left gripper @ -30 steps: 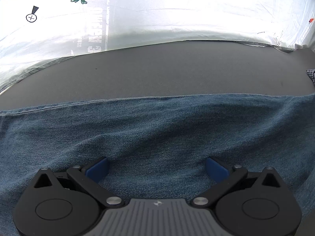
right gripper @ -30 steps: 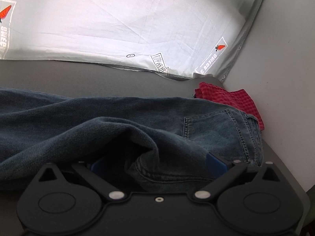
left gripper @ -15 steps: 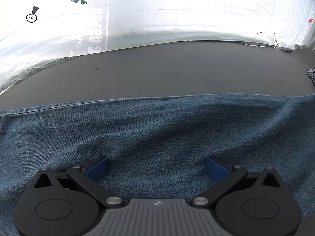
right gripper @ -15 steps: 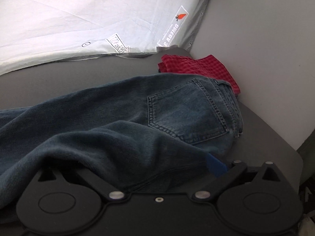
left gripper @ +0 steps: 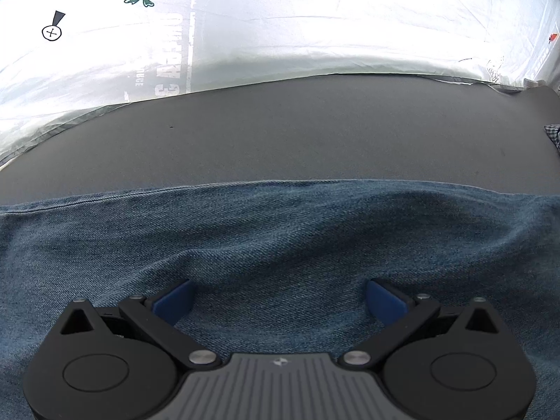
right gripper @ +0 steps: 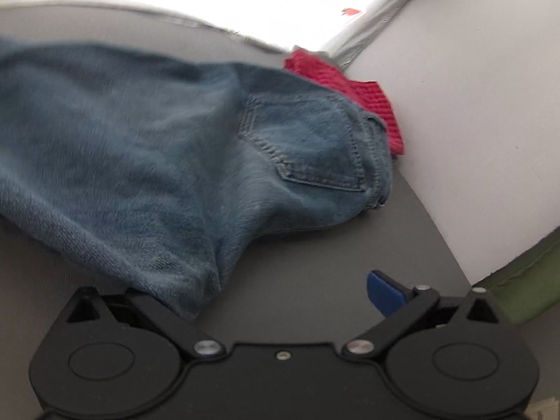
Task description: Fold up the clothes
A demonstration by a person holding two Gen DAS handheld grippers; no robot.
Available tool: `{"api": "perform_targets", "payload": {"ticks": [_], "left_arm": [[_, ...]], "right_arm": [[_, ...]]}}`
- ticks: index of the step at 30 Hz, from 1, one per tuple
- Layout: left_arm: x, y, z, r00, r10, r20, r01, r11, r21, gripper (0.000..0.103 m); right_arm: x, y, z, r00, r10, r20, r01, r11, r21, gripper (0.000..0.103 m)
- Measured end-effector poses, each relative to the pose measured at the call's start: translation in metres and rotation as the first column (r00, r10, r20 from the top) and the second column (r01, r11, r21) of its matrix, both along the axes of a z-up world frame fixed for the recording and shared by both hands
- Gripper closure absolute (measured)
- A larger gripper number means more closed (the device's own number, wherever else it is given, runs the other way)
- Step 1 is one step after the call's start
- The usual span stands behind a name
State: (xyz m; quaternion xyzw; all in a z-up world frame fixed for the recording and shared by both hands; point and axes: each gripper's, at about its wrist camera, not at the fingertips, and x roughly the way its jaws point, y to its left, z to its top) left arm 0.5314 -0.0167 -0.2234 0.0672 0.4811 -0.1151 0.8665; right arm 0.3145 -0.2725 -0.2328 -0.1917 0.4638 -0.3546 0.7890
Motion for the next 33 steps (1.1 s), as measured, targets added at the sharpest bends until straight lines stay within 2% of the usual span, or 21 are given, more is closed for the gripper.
{"api": "perform_targets", "payload": {"ticks": [3,5,6,7,12,14,17,20,23,25,28,30,33], "left_arm": [[0.001,0.003,0.000,1.000,-0.009,-0.001,0.009,1.000,-0.002,0.000],[-0.002,0.004,-0.001,1.000,-0.006,0.012,0.006,1.000,-0.003,0.000],[-0.002,0.004,0.000,1.000,-0.002,0.013,0.002,1.000,-0.003,0.000],[-0.002,0.003,0.000,1.000,0.001,0.009,-0.001,1.000,-0.001,0.000],[0.001,0.002,0.002,1.000,0.015,-0.013,-0.015,1.000,0.010,0.000],[0.002,0.000,0.003,0.999,0.035,-0.026,-0.035,0.999,0.018,0.000],[0.003,-0.010,0.005,0.995,0.091,-0.046,-0.088,0.995,0.051,0.000],[-0.007,-0.023,0.017,0.992,0.124,-0.028,-0.122,0.990,0.066,0.000],[-0.023,-0.049,0.035,0.995,0.100,-0.004,-0.099,0.995,0.027,0.000],[-0.032,-0.071,0.045,0.998,0.064,0.013,-0.064,0.998,0.015,0.000],[-0.043,-0.105,0.053,1.000,0.011,0.027,-0.012,0.999,0.035,0.000],[-0.048,-0.123,0.053,1.000,-0.006,0.026,0.005,0.999,0.041,0.000],[-0.052,-0.140,0.050,1.000,0.002,0.005,-0.002,0.999,0.051,0.000]], "right_arm": [[0.000,0.020,0.025,0.995,0.077,0.058,-0.067,0.984,-0.162,0.000],[0.006,0.007,0.018,0.999,0.020,0.042,-0.019,0.999,-0.038,0.001],[0.010,-0.003,0.008,1.000,0.008,-0.017,-0.007,0.998,0.056,0.001],[0.005,-0.007,0.013,0.999,0.009,0.042,-0.012,0.998,0.064,0.001],[-0.014,-0.015,0.058,0.988,0.121,0.100,-0.138,0.972,0.188,0.001],[-0.024,-0.024,0.075,0.979,0.136,0.150,-0.175,0.941,0.290,0.001],[-0.047,-0.042,0.100,0.965,0.094,0.244,-0.188,0.898,0.398,0.001],[-0.061,-0.086,0.107,0.943,-0.006,0.333,-0.161,0.867,0.471,0.001],[-0.066,-0.146,0.102,0.919,-0.134,0.372,-0.086,0.850,0.520,0.002],[-0.057,-0.189,0.100,0.900,-0.193,0.392,-0.042,0.854,0.518,0.008],[-0.026,-0.240,0.101,0.887,-0.172,0.429,-0.053,0.884,0.465,0.014],[-0.005,-0.273,0.100,0.878,-0.156,0.452,-0.061,0.901,0.430,0.026],[0.035,-0.312,0.090,0.882,-0.121,0.455,-0.086,0.908,0.409,0.035]]}}
